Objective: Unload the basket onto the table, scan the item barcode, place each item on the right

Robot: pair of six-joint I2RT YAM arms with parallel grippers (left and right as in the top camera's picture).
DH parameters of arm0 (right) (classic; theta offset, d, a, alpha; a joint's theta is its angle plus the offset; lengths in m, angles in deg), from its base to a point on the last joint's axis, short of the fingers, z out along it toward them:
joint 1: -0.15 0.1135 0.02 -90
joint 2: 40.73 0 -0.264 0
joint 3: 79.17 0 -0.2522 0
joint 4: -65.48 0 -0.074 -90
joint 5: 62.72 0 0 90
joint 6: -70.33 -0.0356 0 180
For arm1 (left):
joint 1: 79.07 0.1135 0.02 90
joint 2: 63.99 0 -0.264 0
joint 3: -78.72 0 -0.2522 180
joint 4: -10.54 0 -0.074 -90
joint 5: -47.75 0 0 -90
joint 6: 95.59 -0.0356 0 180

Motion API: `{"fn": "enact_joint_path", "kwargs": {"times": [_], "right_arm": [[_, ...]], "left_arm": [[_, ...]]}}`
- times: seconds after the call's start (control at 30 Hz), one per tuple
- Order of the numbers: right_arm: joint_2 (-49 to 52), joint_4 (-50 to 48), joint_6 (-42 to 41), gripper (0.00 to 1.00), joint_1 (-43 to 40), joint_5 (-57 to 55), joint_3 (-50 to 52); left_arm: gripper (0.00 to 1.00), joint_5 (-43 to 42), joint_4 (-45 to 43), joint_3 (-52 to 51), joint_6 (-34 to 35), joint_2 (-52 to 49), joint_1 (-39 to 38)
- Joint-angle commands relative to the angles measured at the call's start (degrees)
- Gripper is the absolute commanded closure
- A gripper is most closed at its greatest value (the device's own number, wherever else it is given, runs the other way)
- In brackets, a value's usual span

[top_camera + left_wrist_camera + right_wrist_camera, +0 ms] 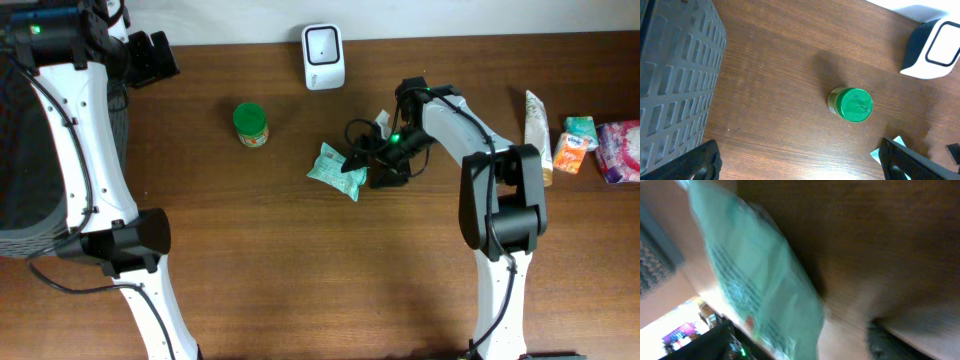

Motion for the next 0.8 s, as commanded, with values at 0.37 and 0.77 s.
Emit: {"fn": "enact_joint_path", "kwargs": {"times": [0.37, 0.77], "right_arm": [[-0.5, -16.4, 1.2, 0.96, 0.2, 3.9, 5.4], [-5.6, 3.8, 47.1, 0.96, 0.9, 10.5, -8.0]], "left_arm": [[0.01, 0.6, 0.0, 0.7, 0.1, 1.9, 0.2], [0.01, 0.6, 0.0, 0.7, 0.1, 1.9, 0.2]]}}
